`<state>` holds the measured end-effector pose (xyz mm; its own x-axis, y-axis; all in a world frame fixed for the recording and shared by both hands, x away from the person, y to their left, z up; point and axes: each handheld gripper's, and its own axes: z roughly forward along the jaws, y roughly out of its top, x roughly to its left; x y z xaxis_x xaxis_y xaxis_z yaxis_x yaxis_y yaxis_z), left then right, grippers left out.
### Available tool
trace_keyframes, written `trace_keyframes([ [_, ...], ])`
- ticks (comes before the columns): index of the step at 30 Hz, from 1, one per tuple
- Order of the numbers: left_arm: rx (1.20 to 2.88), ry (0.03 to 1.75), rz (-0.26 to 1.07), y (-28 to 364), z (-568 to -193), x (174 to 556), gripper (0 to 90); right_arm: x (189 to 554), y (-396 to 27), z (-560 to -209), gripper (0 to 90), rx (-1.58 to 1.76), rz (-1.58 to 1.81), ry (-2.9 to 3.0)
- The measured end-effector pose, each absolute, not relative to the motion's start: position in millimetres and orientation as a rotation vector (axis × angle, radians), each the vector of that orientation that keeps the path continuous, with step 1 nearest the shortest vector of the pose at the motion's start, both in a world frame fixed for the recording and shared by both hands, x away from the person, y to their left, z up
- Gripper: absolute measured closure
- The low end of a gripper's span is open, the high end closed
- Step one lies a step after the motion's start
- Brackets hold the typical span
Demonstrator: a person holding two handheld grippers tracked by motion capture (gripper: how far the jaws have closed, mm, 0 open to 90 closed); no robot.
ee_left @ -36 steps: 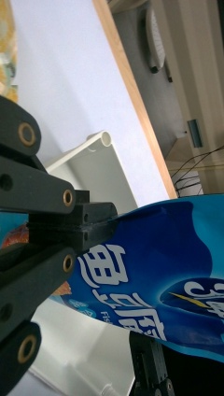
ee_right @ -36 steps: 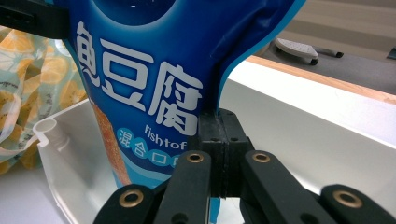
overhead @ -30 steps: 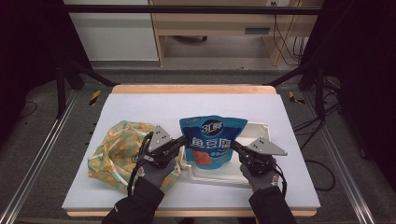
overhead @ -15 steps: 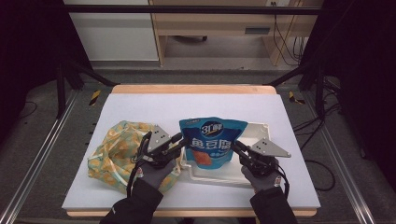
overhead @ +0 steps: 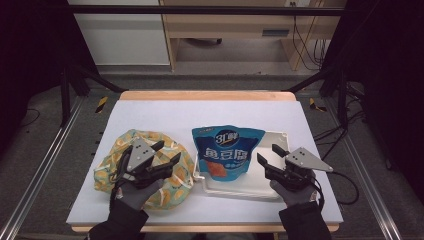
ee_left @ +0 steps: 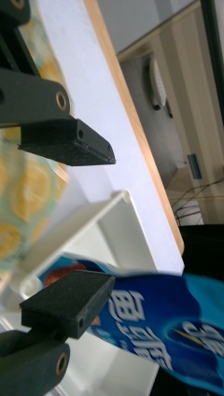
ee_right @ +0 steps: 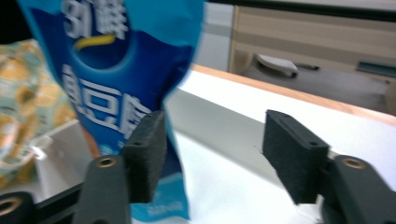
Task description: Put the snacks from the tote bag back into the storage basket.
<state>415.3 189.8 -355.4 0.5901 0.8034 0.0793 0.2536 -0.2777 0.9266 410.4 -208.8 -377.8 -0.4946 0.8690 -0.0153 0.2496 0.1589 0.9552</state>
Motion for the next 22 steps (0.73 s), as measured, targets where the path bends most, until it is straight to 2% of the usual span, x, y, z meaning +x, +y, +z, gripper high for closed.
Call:
trace_keyframes([
  [11, 1.741, 0.969, 0.702, 256.8, -364.9, 407.4, 18.3, 413.8, -229.2, -377.4, 20.2, 1.163, 1.237, 1.824],
  [22, 1.716, 1.091, 0.736, 297.7, -377.3, 408.8, 10.8, 411.5, -249.8, -378.5, 13.6, 1.213, 1.193, 1.816],
])
